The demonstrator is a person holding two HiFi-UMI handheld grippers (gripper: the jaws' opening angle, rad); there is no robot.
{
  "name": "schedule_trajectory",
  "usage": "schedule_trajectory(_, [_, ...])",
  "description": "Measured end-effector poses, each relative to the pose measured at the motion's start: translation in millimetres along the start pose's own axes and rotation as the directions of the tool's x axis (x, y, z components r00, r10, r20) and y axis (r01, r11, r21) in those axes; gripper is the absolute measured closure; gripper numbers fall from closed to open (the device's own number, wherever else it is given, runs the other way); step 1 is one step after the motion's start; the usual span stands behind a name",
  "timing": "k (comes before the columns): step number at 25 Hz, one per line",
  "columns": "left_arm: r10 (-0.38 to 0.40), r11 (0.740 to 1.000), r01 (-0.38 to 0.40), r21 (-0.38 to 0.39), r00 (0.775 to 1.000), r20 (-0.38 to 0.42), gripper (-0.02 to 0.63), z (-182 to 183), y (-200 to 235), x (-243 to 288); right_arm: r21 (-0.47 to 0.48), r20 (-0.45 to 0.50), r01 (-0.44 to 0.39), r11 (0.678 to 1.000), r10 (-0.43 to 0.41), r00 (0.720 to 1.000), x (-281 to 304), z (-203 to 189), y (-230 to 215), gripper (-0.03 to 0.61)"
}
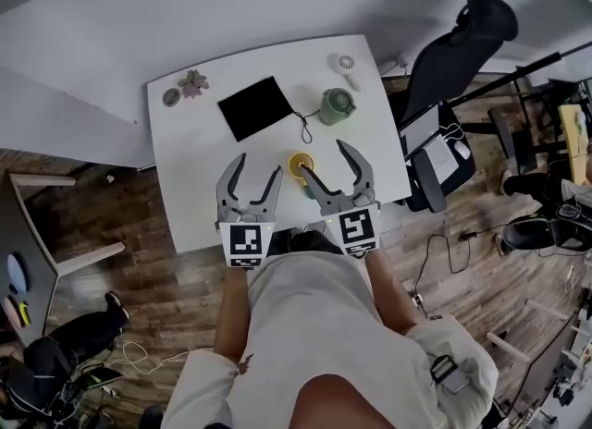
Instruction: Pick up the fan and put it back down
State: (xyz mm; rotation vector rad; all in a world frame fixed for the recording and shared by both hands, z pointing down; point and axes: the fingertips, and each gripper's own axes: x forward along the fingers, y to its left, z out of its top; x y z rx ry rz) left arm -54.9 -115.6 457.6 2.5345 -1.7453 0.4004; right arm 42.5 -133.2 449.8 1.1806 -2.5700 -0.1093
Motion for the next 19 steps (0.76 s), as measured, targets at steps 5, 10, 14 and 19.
schedule_trajectory(5, [0.038,0.999,-0.039,0.036,0.999,0.016,0.333,16.6,-12.9,-11.7,0.006,0.034,-0.015,1.0,0.015,0.999,-17.3,7.2,-7.2,0.256])
schedule_trajectory(10, [0.066,0.995,-0.066,0.072,0.998,0.002,0.334,20.0,-25.6,-17.0,-0.007,0.058,-0.041,0.999,0.041,0.997,-27.6,9.2,-8.5,0.264])
schedule_trajectory(14, [0.088,0.993,-0.087,0.085,0.996,-0.003,0.344,21.6,-30.9,-18.1,-0.011,0.059,-0.055,0.998,0.056,0.997,-30.1,6.9,-9.2,0.268])
schedule_trajectory(19, [0.089,0.992,-0.088,0.092,0.996,-0.004,0.348,25.6,-39.3,-10.7,-0.006,0.049,-0.069,0.998,0.069,0.996,-30.9,2.2,-14.5,0.272])
